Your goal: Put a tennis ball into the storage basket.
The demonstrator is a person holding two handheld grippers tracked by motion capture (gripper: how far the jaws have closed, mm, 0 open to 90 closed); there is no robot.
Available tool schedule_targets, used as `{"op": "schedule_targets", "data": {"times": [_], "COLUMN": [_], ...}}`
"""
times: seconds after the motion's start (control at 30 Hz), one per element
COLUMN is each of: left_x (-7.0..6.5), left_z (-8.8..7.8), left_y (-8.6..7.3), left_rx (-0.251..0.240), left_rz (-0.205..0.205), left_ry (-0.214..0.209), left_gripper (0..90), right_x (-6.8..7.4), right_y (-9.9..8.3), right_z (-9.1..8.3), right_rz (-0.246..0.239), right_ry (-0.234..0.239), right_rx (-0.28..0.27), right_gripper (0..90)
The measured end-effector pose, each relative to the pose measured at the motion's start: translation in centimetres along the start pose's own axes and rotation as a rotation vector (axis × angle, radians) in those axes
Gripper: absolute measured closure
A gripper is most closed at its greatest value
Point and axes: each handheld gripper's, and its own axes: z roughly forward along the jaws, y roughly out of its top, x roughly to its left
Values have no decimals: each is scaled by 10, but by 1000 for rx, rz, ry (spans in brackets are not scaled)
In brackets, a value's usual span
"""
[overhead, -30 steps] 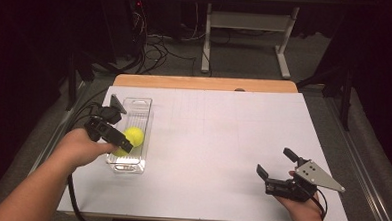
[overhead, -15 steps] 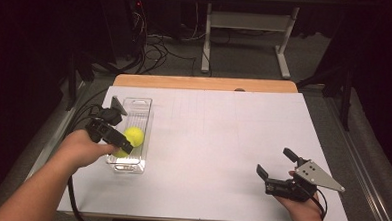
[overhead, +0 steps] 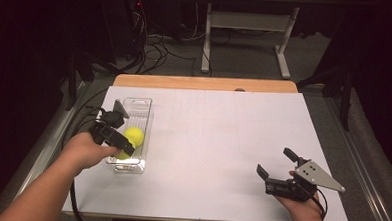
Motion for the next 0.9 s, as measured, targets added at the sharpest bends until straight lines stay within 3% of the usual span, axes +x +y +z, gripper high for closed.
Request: {"op": "schedule_targets", "data": {"times": [0.9], "left_x": [3], "left_z": [24], "left_y": [2], "left_rx": [20], "left_rz": [-22], "left_ry": [-6], "left_gripper": [266], "right_x": [0], "right_y": [0], "right_z": [0], "right_rz": [-3], "right_ry": [1], "right_rx": [-2], "right_gripper": [1]}}
